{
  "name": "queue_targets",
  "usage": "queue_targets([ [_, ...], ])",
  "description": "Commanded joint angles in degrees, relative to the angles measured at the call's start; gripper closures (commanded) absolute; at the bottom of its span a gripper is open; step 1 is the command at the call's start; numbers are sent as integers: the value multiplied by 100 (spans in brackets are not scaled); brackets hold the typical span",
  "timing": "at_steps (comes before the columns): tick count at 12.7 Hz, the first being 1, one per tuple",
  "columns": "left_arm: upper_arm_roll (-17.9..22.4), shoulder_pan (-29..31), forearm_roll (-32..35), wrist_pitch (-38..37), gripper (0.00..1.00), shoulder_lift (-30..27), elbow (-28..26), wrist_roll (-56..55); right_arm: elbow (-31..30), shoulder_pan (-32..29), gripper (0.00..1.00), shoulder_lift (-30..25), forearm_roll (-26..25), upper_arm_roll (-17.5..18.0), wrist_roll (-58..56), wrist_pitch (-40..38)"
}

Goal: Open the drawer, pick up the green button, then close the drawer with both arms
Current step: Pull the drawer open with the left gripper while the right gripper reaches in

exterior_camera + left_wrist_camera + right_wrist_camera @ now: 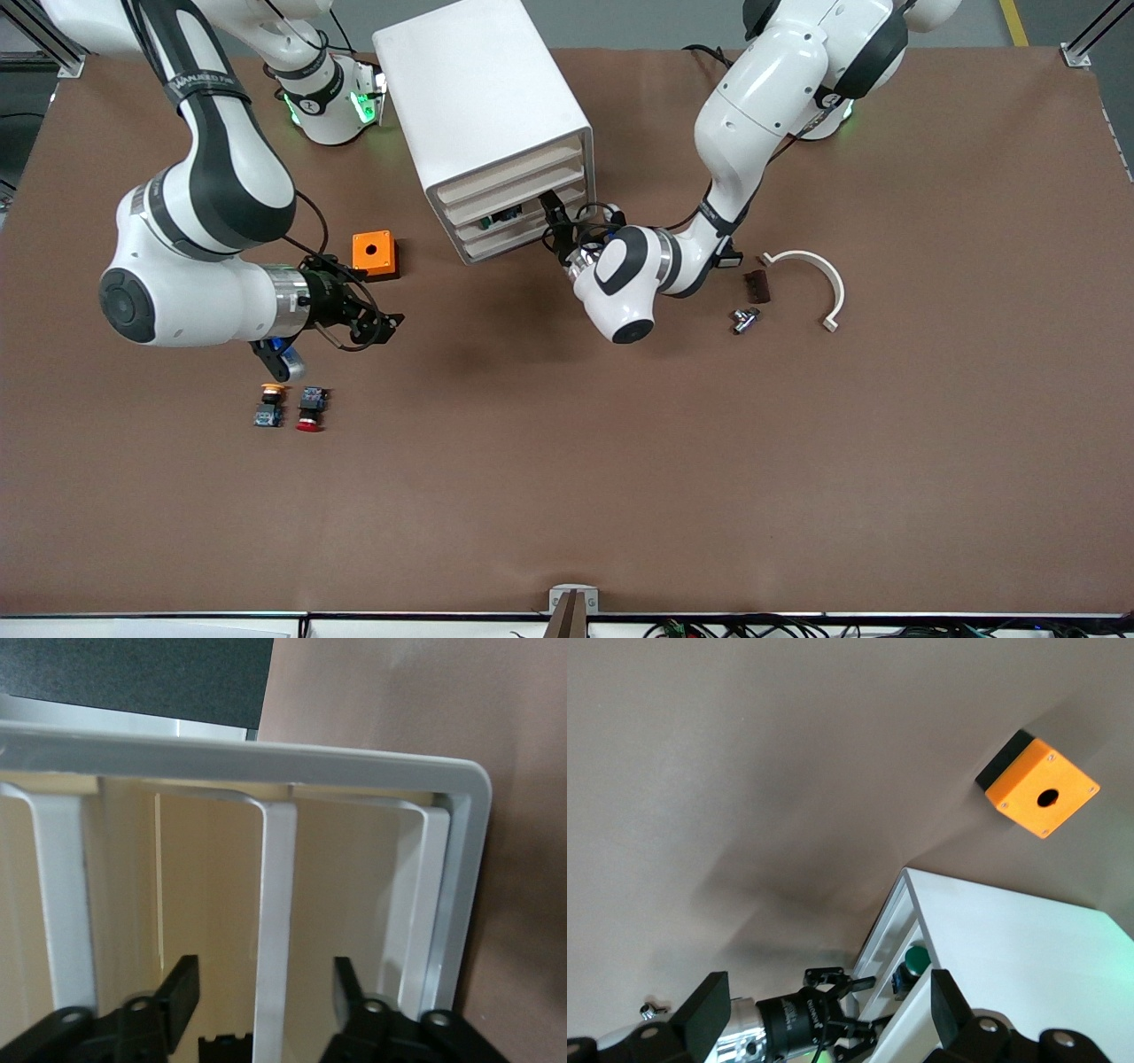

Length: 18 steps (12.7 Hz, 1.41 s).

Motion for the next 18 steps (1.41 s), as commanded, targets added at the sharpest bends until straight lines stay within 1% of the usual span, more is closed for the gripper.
queue_targets([
  [1, 39, -107, -119, -14, 63, 114, 139, 19, 129, 114, 0, 119, 223, 87, 510, 196],
  [3, 57, -81, -110, -14, 94, 105, 139, 220, 103, 168, 0, 128, 215, 297, 845, 398],
  [4, 92, -55, -110, -14, 100, 105, 139, 273, 94, 194, 0, 136, 206, 324, 942, 443],
  [6, 118, 41, -93, -14, 100, 88, 174, 387, 85, 317, 0, 189, 188, 325, 1083, 478],
  [9, 206, 471, -57, -14, 100, 105, 455, 659, 15, 633, 0, 224, 171, 325, 1548, 794],
  [12, 443, 701, -92, 74, 98, 105, 587, 1450, -274, 879, 0, 216, 162, 325, 1786, 1154],
  [13, 461, 753, -93, 170, 93, 105, 588, 1582, -362, 958, 0, 207, 162, 325, 1813, 1268],
  [14, 461, 798, -93, 206, 78, 105, 588, 1688, -476, 1029, 0, 181, 162, 325, 1909, 1443],
  [15, 461, 815, -75, 206, 54, 96, 588, 1689, -599, 1125, 0, 172, 162, 325, 1971, 1663],
  [16, 487, 816, -40, 197, 21, 70, 588, 1663, -670, 1274, 0, 172, 162, 325, 1989, 1821],
  [17, 575, 816, -22, 189, 1, 35, 596, 1680, -749, 1362, 0, 172, 162, 325, 2076, 1953],
  [18, 662, 824, -5, 180, 0, 9, 622, 1680, -854, 1476, 0, 163, 162, 325, 2112, 2111],
])
